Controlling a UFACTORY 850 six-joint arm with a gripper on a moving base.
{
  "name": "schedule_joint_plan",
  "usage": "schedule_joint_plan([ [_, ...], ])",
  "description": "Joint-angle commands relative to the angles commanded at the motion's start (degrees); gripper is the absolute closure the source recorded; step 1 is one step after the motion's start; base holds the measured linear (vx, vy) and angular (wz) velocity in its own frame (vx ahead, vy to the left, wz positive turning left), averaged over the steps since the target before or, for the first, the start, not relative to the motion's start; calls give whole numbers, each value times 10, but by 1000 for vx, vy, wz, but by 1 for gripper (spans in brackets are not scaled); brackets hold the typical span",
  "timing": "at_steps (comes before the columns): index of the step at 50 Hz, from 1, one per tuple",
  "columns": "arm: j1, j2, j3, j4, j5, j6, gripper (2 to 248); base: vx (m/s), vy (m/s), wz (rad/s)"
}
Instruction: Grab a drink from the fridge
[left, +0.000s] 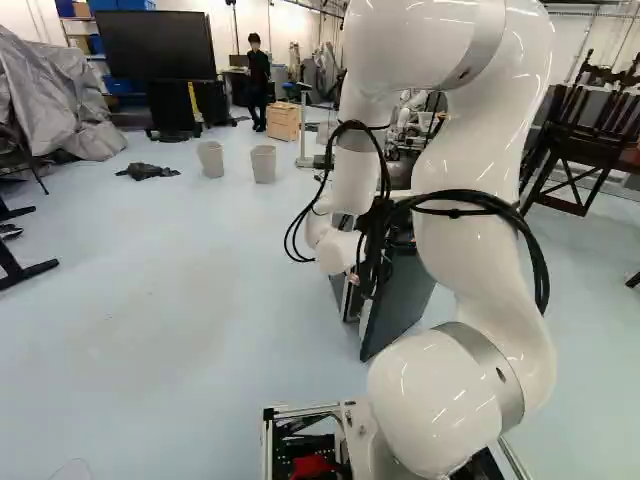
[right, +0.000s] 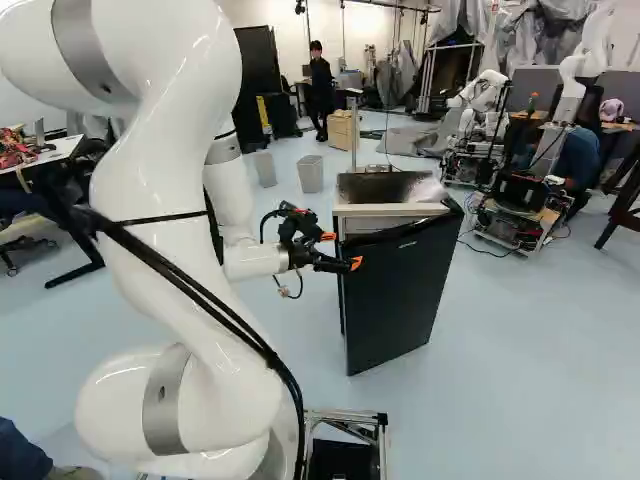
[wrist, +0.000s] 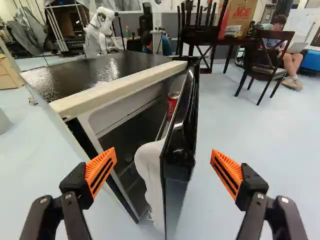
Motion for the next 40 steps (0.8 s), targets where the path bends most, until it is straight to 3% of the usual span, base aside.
schedule_joint_plan([
  [19, -2, 34, 54, 0, 0, 0, 3, 0, 0, 0],
  [40, -18, 67, 104, 0, 12, 0, 3, 0, 0, 0],
])
